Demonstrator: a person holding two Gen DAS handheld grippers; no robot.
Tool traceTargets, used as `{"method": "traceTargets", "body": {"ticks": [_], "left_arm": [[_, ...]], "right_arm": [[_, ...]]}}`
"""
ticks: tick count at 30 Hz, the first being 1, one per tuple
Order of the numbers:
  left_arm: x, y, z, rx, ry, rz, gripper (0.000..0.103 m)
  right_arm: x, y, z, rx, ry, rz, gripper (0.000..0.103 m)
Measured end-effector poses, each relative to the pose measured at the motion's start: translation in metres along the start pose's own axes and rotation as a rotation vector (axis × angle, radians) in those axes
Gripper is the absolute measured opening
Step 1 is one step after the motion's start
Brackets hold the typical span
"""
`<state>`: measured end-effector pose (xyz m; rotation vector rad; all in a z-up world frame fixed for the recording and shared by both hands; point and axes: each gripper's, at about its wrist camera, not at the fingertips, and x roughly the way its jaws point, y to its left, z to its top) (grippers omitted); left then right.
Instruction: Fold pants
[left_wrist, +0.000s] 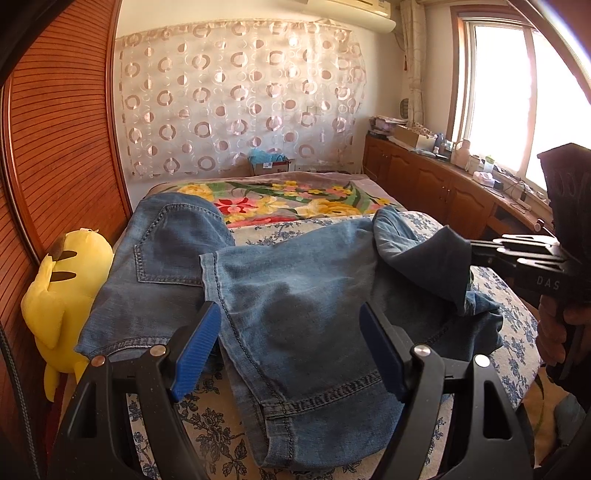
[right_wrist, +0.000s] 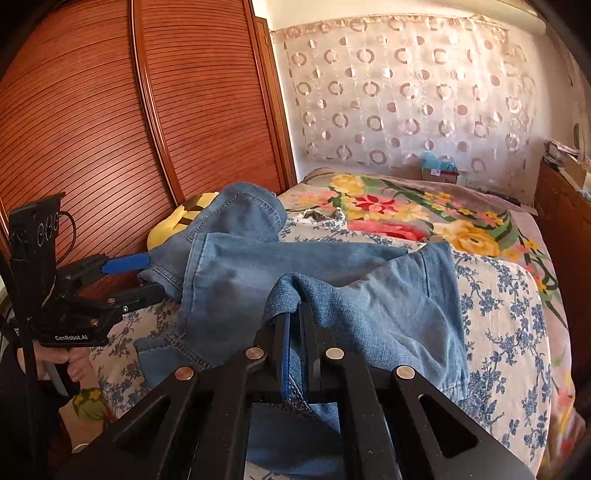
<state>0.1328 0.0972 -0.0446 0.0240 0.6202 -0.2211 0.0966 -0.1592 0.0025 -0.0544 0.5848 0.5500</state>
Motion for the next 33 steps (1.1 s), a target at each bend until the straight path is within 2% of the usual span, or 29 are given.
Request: {"method": "traceTargets", "body": {"ticks": [3, 5, 11, 18, 24, 33], "left_arm": [[0.0, 0.0, 0.0, -0.003, 0.0, -0.004, 0.078], [0.0, 0.0, 0.0, 0.0, 0.002, -0.007, 0.078], [0.001, -0.005, 0.001, 0.011, 0.006, -0.015, 0.078], [0.012, -0.016, 0.004, 0.029, 0.022, -0.037, 0.078], [0.023, -0.042, 0.008, 0.069, 0.032, -0.076, 0.078], [0.037, -0.065, 0.009, 0.107, 0.055, -0.113, 0.078]], "right_arm": [[0.006, -0.002, -0.002, 0.01, 0.028, 0.005, 0.005], [0.013, -0.004, -0.002, 0.013, 0.059, -0.011, 0.015], [0.007, -0.005, -0.003, 0.01, 0.094, -0.063, 0.026], [-0.018, -0.013, -0.008, 0.015, 0.055, -0.117, 0.027], [-0.025, -0.029, -0.022, 0.046, 0.067, -0.163, 0.028], [-0.037, -0.036, -0.026, 0.057, 0.063, -0.193, 0.029]]}}
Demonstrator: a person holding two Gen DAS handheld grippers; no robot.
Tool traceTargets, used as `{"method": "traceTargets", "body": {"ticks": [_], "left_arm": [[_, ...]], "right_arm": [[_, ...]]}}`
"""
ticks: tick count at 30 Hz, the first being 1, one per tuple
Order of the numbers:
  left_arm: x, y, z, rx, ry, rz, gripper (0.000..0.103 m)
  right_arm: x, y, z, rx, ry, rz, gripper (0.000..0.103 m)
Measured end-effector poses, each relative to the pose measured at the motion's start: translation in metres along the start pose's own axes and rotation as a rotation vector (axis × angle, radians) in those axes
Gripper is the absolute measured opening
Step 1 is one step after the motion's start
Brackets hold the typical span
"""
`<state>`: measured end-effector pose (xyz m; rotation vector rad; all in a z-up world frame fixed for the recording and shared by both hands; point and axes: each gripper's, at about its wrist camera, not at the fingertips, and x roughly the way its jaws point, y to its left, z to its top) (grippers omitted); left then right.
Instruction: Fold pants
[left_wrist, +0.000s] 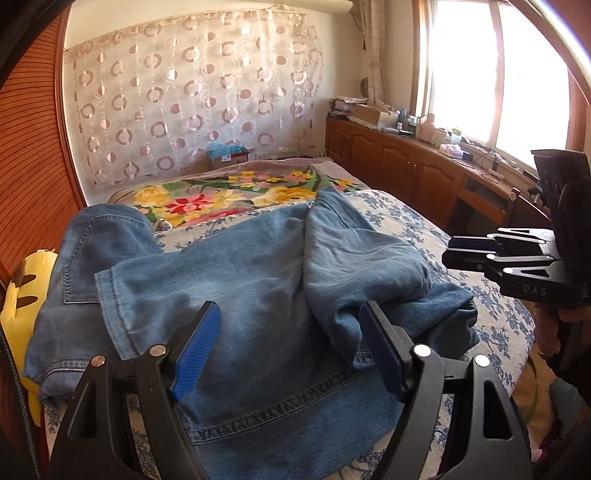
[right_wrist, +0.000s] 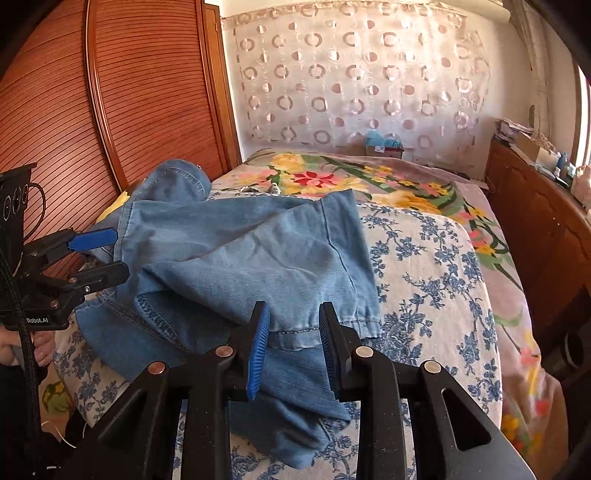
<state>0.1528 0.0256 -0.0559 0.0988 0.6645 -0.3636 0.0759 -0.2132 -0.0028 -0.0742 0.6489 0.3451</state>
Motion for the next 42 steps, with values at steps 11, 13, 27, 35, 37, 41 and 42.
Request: {"method": "traceTargets", "body": {"ticks": [11, 13, 27, 35, 37, 41, 42], "left_arm": [[0.022, -0.014, -0.001, 0.034, 0.042, -0.028, 0.078], [0.025, -0.016, -0.002, 0.04, 0.047, -0.029, 0.078], [0.035, -0.022, -0.003, 0.067, 0.046, -0.039, 0.063], [0.035, -0.019, -0.002, 0.056, 0.055, -0.069, 0.029], [0.033, -0.02, -0.002, 0.059, 0.051, -0.073, 0.02], [0.027, -0.021, 0.0, 0.057, 0.044, -0.082, 0.015], [0.025, -0.02, 0.0, 0.057, 0.041, -0.083, 0.015]], "right_arm": [[0.009, -0.02, -0.005, 0.028, 0.016, -0.015, 0.038], [0.014, -0.024, -0.005, 0.034, 0.024, -0.014, 0.038], [0.044, -0.031, -0.006, 0.053, 0.08, 0.017, 0.038], [0.063, -0.035, -0.002, 0.07, 0.099, 0.054, 0.038], [0.068, -0.035, -0.001, 0.071, 0.101, 0.067, 0.038], [0.075, -0.033, 0.001, 0.066, 0.096, 0.088, 0.023], [0.076, -0.031, 0.001, 0.062, 0.096, 0.09, 0.022]]}}
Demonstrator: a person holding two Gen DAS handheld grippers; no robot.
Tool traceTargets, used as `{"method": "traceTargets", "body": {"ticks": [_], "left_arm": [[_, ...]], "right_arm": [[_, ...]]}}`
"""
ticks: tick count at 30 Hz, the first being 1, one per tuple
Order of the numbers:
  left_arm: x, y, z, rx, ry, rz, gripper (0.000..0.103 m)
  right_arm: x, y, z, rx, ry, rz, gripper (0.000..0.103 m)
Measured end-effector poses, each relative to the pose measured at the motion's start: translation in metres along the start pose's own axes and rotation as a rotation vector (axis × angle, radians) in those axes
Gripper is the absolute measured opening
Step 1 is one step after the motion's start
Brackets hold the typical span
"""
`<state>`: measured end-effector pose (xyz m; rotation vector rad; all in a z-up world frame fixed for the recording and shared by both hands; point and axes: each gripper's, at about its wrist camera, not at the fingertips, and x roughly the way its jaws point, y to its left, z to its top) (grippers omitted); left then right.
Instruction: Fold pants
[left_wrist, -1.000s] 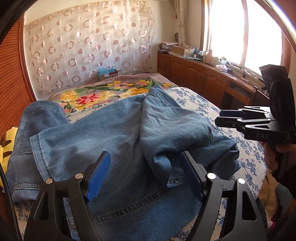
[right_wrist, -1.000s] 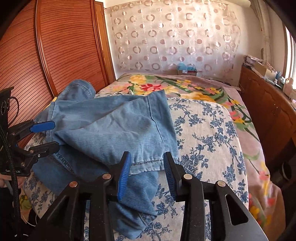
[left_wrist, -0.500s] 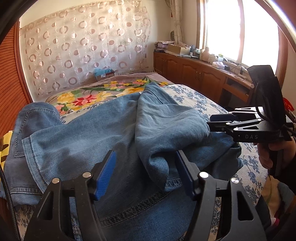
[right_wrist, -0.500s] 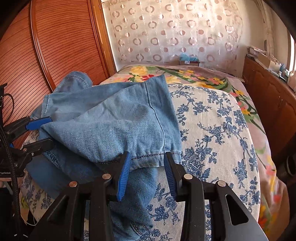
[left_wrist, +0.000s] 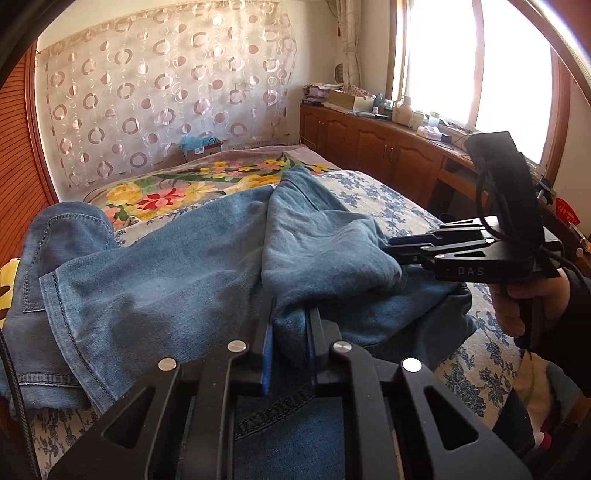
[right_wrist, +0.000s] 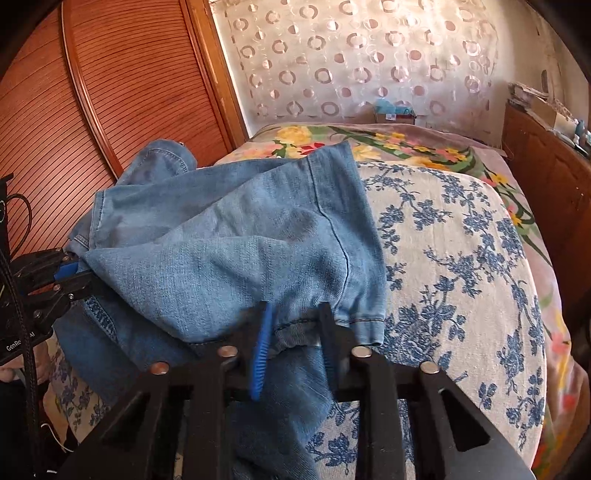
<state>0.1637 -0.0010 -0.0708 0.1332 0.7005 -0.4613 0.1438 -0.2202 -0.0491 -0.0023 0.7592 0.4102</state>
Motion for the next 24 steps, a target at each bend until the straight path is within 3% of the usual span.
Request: {"method": "traceTargets", "body": {"ticks": [2, 5, 17, 24], "left_arm": [[-0.006, 0.001, 0.0, 0.001, -0.008, 0.0, 0.015], [-0.017, 0.003, 0.001, -0.006, -0.028, -0.002, 0.014], [-0.048, 0.015, -0.012, -0.05, -0.066, 0.008, 0.014], [-0.055, 0.027, -0.026, -0.079, -0.053, 0.021, 0.014]], "right_arm": [[0.0, 0.002, 0.001, -0.01, -0.013, 0.0, 0.015], [-0.001, 0.004, 0.005, -0.014, -0.037, 0.013, 0.012], [-0.028, 0.035, 0.048, -0.089, -0.186, 0.039, 0.01], [-0.019, 0.071, 0.07, -0.157, -0.211, 0.088, 0.01]]}}
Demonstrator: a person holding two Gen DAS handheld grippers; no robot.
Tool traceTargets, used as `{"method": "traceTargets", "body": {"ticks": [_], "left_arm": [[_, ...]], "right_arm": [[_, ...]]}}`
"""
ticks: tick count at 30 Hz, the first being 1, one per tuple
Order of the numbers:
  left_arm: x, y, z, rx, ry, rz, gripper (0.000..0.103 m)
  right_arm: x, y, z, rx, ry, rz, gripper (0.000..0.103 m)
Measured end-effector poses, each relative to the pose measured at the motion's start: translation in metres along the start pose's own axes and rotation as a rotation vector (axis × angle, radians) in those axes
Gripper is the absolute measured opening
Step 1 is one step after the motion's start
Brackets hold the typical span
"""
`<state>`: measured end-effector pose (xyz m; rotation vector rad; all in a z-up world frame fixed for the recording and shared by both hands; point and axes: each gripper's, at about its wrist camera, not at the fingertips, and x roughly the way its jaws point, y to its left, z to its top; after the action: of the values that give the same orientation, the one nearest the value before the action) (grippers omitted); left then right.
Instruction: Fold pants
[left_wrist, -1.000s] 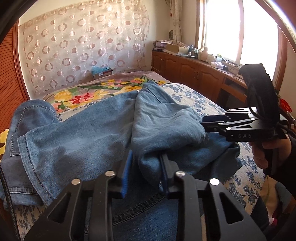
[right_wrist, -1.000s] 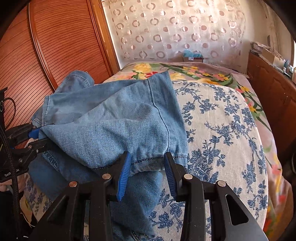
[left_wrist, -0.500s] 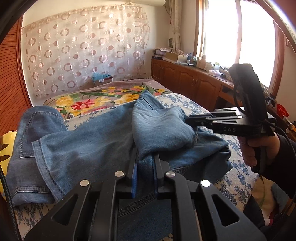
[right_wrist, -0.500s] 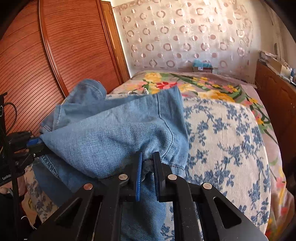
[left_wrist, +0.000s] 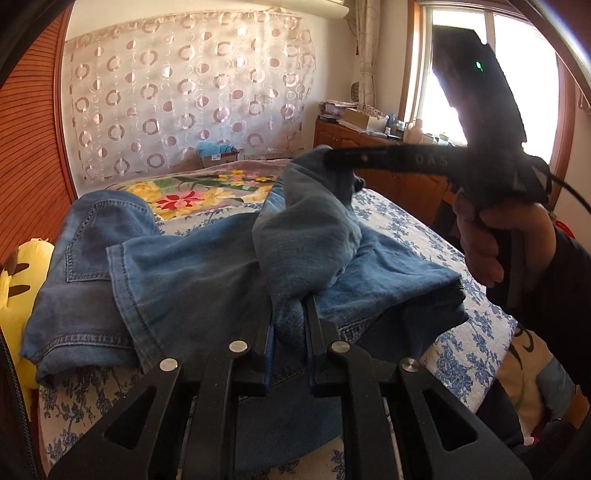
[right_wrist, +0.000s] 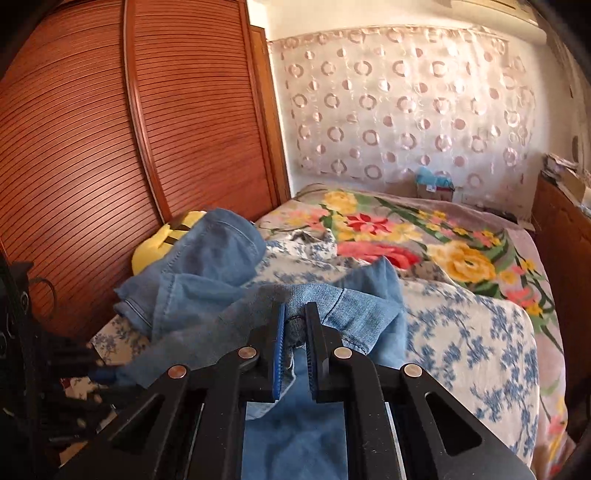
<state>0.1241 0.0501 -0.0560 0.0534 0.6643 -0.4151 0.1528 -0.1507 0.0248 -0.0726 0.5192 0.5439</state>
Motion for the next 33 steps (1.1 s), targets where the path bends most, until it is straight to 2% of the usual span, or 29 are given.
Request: {"method": "traceTargets", "body": {"ticks": [5, 9, 12, 14, 19, 24, 28, 33], "left_arm": [[-0.003, 0.009, -0.01, -0.013, 0.017, 0.01, 0.014], [-0.005, 0.015, -0.018, -0.028, 0.03, 0.021, 0.018], [-0.007, 0.021, -0.021, -0.053, 0.032, 0.044, 0.02], [-0.009, 0.028, -0.022, -0.077, 0.031, 0.04, 0.024], [-0.015, 0.04, -0.018, -0.115, 0.017, 0.047, 0.048], [-0.016, 0.032, -0.013, -0.102, -0.001, 0.041, 0.05], [-0.01, 0.021, -0.008, -0.075, 0.007, 0.027, 0.05], [-0.002, 0.011, -0.006, -0.054, 0.019, 0.015, 0.05]], "right_arm": [[0.016, 0.01, 0.002, -0.025, 0.006, 0.025, 0.01], [0.023, 0.007, -0.004, -0.018, 0.043, 0.024, 0.012], [0.021, 0.003, -0.005, -0.007, 0.058, 0.02, 0.02], [0.019, 0.003, -0.006, -0.005, 0.063, 0.011, 0.025], [0.003, 0.003, -0.018, 0.003, 0.069, -0.012, 0.028], [-0.013, -0.001, -0.03, -0.008, 0.07, -0.051, 0.031], [-0.018, -0.008, -0.038, -0.02, 0.085, -0.09, 0.043], [-0.012, -0.023, -0.046, -0.012, 0.138, -0.134, 0.044]]}}
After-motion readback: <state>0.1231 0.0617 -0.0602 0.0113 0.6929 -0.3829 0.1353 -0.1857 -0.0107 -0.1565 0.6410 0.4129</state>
